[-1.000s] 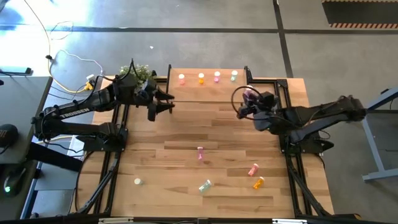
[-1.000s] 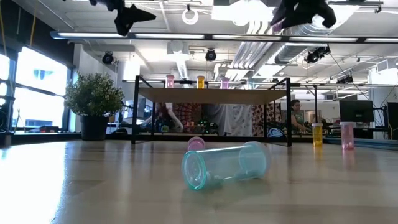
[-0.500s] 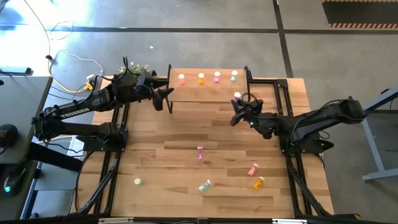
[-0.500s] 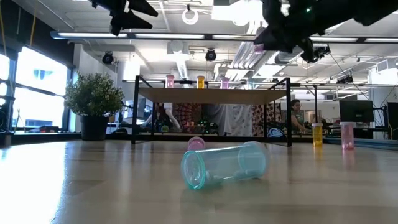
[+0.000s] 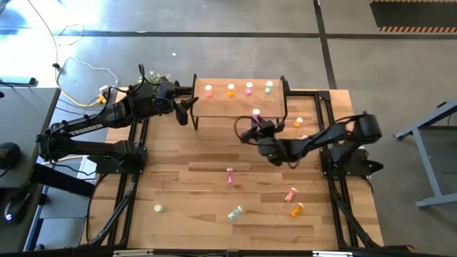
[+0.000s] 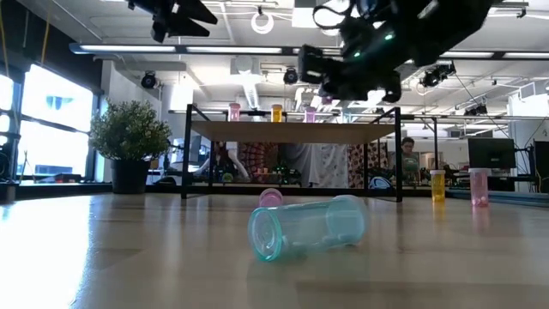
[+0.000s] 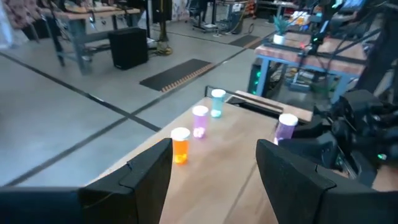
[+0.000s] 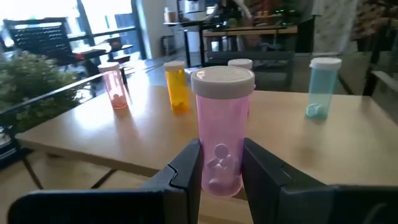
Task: Pick and place medicine bottles onto shelf by color
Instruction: Put the bottom purple pill bottle on the shelf aligned with the other purple pill bottle
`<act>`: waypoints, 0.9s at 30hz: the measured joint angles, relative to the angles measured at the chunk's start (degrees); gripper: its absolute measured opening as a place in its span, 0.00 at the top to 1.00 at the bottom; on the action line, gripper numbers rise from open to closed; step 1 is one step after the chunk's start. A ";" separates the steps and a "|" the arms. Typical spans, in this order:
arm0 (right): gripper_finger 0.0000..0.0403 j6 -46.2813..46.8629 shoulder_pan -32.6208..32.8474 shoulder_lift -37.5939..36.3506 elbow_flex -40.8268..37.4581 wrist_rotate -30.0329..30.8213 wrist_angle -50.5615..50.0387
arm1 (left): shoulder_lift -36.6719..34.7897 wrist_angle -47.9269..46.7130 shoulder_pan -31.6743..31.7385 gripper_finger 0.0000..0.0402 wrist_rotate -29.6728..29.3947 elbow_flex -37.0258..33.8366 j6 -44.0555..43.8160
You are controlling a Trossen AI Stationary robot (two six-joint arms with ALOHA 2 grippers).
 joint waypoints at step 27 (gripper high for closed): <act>0.80 -0.31 -11.58 9.65 11.05 -5.32 -4.02 | 0.00 2.47 -0.02 0.45 -1.04 -0.02 3.64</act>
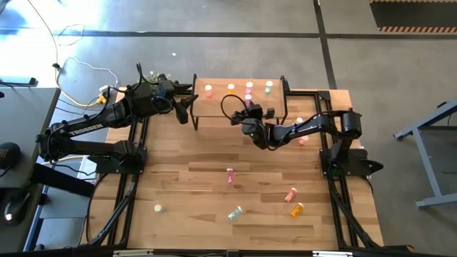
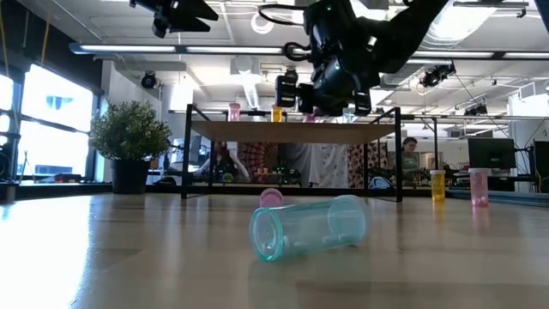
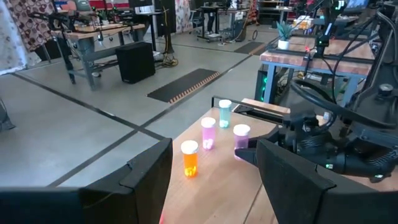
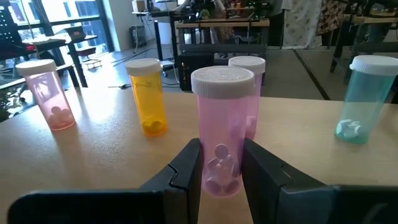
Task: Pick and place medicine bottles onto shelf by color
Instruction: Put the bottom purple pill bottle on the shelf aligned with the other purple pill bottle
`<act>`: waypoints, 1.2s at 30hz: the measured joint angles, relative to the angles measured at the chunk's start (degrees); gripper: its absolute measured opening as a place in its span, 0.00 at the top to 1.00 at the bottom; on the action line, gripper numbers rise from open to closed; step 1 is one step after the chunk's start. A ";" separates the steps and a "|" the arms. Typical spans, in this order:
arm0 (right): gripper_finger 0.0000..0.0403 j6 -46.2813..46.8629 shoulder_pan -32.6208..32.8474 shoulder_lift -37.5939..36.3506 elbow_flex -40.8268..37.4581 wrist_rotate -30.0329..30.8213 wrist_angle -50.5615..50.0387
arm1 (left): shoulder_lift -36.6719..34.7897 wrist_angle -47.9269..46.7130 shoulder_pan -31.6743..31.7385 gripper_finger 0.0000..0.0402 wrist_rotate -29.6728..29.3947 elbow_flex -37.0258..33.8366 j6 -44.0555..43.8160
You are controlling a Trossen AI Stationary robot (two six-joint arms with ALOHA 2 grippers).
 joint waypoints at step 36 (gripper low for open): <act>0.57 -0.64 -0.03 -0.67 2.40 2.15 -2.80 | 0.00 -0.04 0.00 0.45 0.11 0.00 0.92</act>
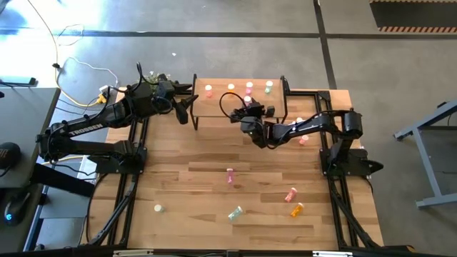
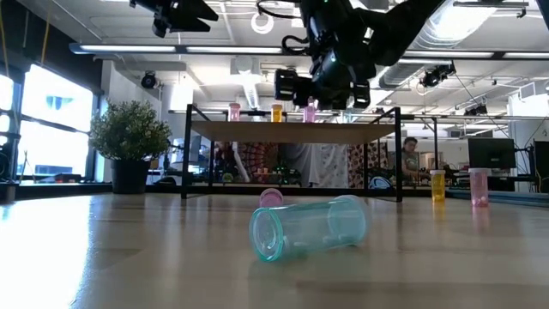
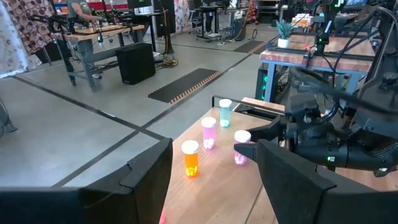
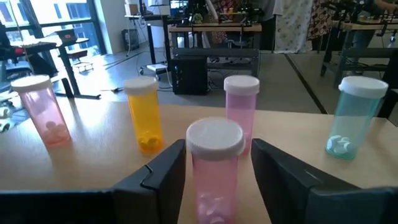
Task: Pick and place medicine bottles onto shelf by color
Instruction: Put the bottom purple pill bottle on the shelf aligned with the other purple pill bottle
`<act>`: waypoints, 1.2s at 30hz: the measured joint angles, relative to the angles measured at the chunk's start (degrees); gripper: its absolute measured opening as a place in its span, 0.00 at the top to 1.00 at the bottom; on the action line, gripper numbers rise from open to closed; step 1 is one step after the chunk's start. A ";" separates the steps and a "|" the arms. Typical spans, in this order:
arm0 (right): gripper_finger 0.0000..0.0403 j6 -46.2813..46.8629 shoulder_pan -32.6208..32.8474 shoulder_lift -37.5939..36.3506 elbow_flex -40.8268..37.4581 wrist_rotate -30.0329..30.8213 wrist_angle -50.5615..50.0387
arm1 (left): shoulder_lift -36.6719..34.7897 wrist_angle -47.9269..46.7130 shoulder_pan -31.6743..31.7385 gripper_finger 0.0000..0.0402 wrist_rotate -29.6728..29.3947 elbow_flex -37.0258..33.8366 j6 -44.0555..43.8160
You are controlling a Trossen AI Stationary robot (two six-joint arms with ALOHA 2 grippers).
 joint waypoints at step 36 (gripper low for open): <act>0.66 -9.43 -9.88 -29.84 0.05 -65.10 -30.96 | -0.02 -5.76 0.02 0.45 1.34 -0.02 -3.69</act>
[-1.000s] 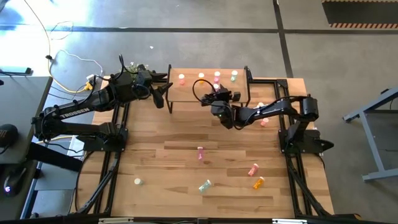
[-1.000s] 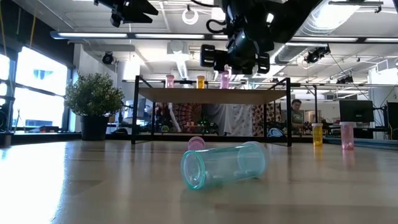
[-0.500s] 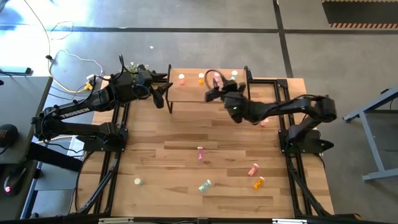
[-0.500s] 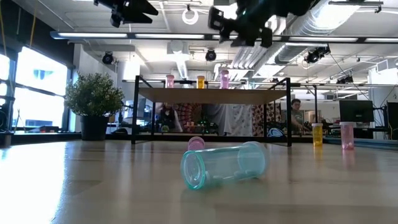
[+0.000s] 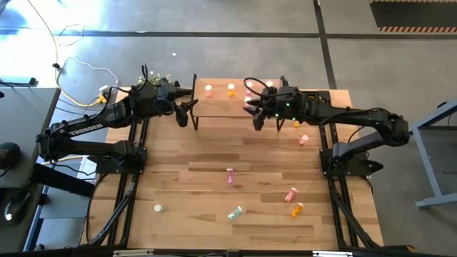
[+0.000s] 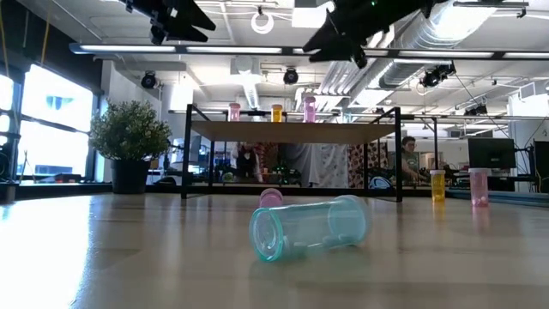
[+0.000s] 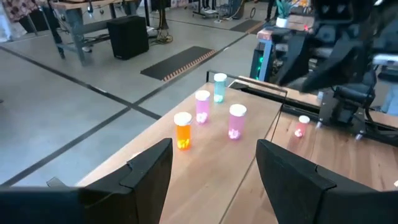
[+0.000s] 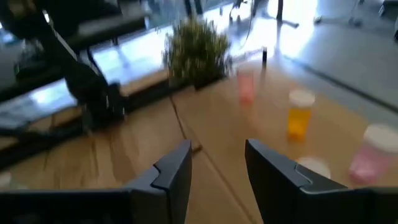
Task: Pick and place medicine bottles onto shelf by color
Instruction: Put the bottom purple pill bottle on the shelf aligned with the other purple pill bottle
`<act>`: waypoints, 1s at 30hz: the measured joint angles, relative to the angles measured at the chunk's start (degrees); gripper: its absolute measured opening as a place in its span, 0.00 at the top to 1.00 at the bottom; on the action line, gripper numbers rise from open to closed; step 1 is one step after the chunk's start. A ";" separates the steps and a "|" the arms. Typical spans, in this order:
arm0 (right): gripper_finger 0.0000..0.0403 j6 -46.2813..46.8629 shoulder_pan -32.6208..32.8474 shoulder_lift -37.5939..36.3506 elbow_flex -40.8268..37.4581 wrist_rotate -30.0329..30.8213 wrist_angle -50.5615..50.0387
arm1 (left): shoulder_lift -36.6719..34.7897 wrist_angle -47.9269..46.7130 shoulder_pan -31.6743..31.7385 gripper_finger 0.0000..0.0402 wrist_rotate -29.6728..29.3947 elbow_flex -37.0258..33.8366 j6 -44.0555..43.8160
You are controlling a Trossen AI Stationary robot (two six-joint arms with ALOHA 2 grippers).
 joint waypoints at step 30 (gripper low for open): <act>0.66 -2.69 -3.27 11.01 -0.02 6.85 -2.66 | 0.00 -0.29 0.00 0.45 -0.82 0.00 0.11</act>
